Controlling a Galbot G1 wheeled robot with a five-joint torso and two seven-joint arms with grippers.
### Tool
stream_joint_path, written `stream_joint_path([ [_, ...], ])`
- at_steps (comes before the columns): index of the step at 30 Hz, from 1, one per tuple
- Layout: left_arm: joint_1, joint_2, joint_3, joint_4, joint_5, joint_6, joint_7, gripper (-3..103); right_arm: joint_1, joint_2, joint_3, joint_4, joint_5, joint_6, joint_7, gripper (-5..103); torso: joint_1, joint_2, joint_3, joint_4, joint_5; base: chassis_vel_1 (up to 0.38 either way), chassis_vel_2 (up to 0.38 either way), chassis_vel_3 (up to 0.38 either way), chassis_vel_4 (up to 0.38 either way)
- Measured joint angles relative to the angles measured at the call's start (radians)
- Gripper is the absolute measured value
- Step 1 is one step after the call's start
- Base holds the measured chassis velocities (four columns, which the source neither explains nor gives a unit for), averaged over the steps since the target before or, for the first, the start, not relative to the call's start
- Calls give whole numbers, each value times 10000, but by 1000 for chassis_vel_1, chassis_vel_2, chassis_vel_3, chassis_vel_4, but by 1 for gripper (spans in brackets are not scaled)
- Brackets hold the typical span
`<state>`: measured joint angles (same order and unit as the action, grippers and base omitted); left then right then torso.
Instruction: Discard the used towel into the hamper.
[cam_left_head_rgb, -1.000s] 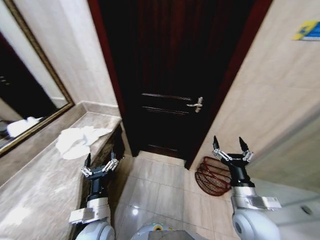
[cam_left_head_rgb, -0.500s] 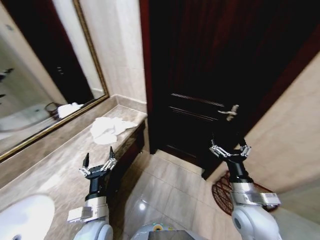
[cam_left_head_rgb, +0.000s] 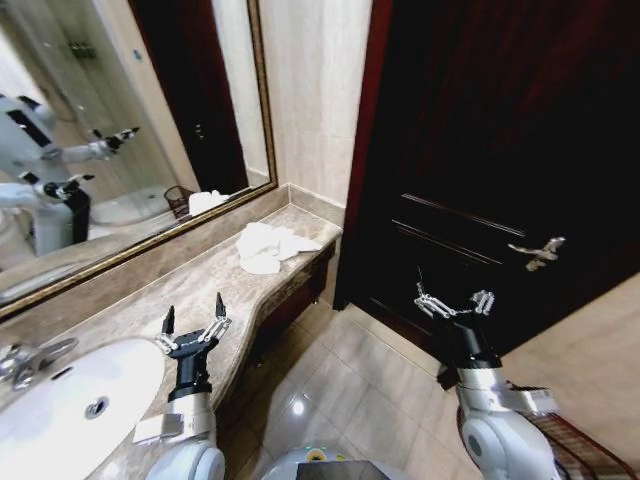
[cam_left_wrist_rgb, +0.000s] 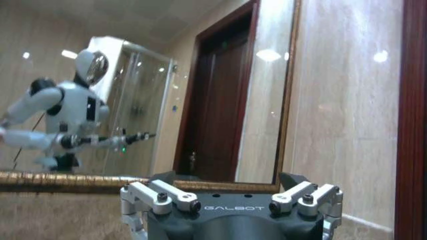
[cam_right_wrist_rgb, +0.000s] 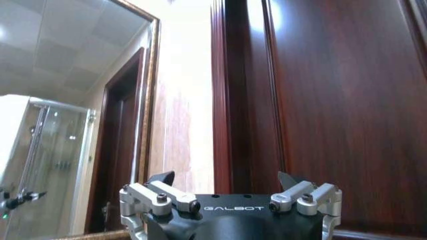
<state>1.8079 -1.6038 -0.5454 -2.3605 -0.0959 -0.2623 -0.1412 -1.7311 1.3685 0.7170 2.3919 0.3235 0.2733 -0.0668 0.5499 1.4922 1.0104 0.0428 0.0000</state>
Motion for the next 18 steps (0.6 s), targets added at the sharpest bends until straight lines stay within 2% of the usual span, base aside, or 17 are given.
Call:
stream_joint_path([
  [3,7,12,3,91,372,-121,6,100,-45,42,5,21,-30,-148,-101,100,0,0,0,-1,1,0,0,0,0],
  [9,52,-16,29,165,534,-199,154,100,-70,107,-17,6,-81,-163,-157,100,-3,1,-1,-1,0,-6,4,10,-5],
  [18,92,-24,49,246,584,-193,176,100,-133,141,8,-100,-80,29,-180,100,3,-1,0,-1,2,-108,107,109,-125],
])
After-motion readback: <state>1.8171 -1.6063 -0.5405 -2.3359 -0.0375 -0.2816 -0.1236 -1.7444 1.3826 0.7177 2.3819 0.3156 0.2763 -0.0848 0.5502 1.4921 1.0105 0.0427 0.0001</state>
